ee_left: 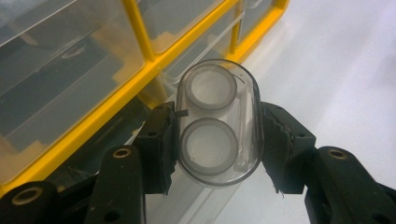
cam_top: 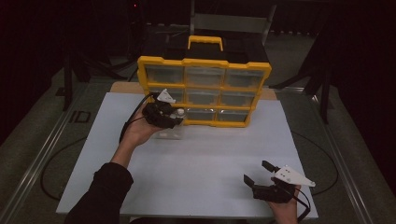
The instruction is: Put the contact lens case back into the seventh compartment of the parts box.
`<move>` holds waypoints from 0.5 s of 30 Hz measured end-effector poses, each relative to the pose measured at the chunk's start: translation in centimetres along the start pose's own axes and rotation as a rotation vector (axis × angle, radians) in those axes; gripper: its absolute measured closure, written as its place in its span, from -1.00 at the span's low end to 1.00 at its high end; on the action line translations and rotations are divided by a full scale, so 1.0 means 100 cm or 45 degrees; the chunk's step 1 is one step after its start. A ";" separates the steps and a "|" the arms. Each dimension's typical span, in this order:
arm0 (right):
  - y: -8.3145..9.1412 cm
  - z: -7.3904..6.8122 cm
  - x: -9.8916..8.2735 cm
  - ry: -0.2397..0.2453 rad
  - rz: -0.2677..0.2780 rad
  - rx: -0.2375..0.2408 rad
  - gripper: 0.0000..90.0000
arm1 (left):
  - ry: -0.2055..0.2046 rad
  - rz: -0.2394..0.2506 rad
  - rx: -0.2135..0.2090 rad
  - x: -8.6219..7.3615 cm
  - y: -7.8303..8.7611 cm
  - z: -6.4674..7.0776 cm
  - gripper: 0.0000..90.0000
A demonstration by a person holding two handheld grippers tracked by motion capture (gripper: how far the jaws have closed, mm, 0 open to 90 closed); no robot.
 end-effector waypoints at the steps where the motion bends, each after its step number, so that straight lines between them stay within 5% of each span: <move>1: 0.000 0.000 0.000 0.000 0.002 0.001 -0.82 | 0.003 0.000 0.003 -0.001 0.000 -0.001 0.11; 15: 0.000 0.001 0.000 -0.004 -0.001 0.001 -0.82 | 0.024 -0.018 0.041 -0.006 0.000 -0.015 0.11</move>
Point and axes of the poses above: each handheld gripper's, and its own axes: y roughly backward along the jaws, x roughly out of its top, z roughly to its right, the point moved 9 cm from there along -y, roughly forward along the jaws, and after that the axes turned 5 degrees about y, right-handed, at the moved point
